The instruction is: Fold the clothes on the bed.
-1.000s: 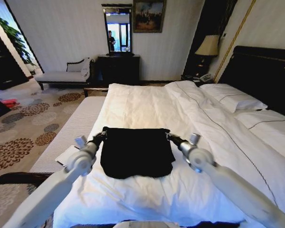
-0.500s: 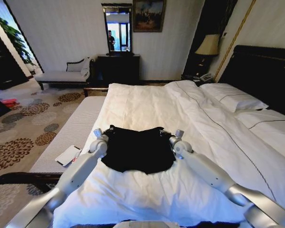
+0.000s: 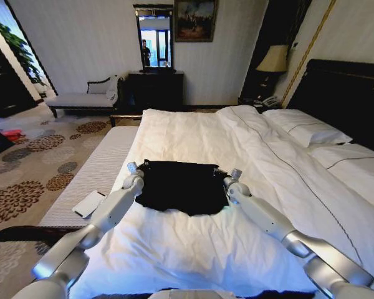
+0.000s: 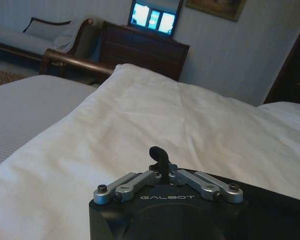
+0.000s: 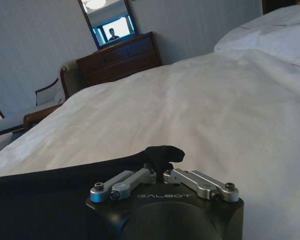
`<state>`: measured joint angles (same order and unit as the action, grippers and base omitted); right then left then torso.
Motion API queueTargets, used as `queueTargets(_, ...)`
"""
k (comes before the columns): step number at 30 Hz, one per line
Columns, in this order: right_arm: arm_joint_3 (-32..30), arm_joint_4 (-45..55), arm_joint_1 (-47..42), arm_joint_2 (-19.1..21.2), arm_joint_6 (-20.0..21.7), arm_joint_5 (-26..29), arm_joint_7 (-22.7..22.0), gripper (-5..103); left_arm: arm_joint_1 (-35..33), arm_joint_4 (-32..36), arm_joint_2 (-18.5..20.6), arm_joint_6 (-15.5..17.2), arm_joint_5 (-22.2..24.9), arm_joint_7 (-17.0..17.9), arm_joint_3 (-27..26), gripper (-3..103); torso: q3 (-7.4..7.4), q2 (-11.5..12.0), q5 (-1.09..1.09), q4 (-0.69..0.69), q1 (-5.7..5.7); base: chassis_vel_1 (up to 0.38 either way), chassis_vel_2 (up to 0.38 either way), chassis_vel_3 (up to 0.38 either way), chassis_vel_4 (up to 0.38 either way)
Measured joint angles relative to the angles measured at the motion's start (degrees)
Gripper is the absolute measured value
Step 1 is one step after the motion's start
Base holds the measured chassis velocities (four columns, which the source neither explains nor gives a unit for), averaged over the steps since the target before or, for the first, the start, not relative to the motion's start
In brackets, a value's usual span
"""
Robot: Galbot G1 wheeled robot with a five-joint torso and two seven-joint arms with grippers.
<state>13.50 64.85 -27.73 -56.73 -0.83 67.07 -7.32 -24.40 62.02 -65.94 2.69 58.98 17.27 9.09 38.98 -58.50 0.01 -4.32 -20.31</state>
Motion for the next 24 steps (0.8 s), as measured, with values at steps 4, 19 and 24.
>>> queueTargets(4,-0.6,2.0,-1.3,0.6,-1.2,-1.6,0.5,1,-2.5,3.0,0.8,-0.8,-1.0,0.2,-0.4,1,0.00,0.0,-0.01,0.00,0.01,0.000,0.000,0.000,0.000)
queueTargets(19,-6.9,15.3,-12.0,3.8,-5.5,-12.2,2.8,1,-16.1,21.1,3.4,-4.8,-4.6,3.2,-6.8,1,-0.01,0.0,-0.01,-0.01,0.02,0.000,0.000,0.000,0.000)
queueTargets(24,-9.5,17.0,-16.6,4.3,-7.2,-14.9,4.0,1,-21.0,25.6,4.7,-5.8,-5.5,4.0,-8.5,1,-0.01,0.0,-0.01,0.00,0.02,0.000,0.000,0.000,0.000)
